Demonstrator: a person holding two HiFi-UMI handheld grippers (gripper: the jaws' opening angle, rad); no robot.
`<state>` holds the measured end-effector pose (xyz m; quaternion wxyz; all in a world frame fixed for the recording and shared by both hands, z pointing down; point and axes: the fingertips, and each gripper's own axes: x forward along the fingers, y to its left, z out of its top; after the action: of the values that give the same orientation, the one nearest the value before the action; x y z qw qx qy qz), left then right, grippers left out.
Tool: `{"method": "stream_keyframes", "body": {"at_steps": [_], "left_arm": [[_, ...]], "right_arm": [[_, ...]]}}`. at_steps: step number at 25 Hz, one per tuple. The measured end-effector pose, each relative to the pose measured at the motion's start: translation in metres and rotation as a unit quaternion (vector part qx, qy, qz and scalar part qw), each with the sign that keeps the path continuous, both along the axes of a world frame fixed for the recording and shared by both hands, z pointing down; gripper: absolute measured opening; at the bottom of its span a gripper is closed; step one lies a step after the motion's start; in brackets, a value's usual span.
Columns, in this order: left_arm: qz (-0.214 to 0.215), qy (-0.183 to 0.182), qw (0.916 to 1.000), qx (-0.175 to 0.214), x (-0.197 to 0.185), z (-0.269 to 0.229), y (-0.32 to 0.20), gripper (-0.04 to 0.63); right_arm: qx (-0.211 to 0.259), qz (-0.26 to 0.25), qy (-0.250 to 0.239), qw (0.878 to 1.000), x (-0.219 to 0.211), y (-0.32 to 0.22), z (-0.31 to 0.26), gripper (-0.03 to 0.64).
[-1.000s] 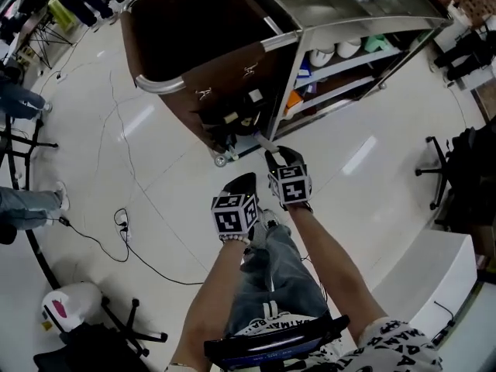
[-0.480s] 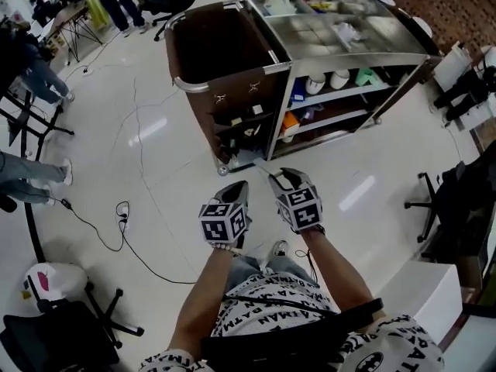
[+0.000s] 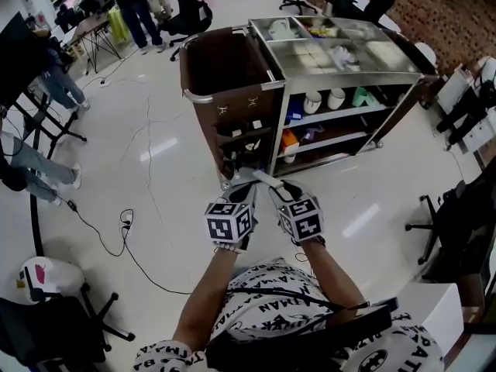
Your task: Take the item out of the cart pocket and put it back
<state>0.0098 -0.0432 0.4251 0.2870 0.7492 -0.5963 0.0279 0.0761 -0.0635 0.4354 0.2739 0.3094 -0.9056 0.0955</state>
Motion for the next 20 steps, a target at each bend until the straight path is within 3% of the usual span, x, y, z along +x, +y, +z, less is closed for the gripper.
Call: {"method": "stream_keyframes", "body": {"at_steps": [20], "left_arm": [[0.008, -0.002, 0.9997, -0.022, 0.016, 0.015, 0.024, 0.000]], "right_arm": [[-0.020, 0.006, -0.006, 1.000, 0.012, 0.016, 0.006, 0.161]]}}
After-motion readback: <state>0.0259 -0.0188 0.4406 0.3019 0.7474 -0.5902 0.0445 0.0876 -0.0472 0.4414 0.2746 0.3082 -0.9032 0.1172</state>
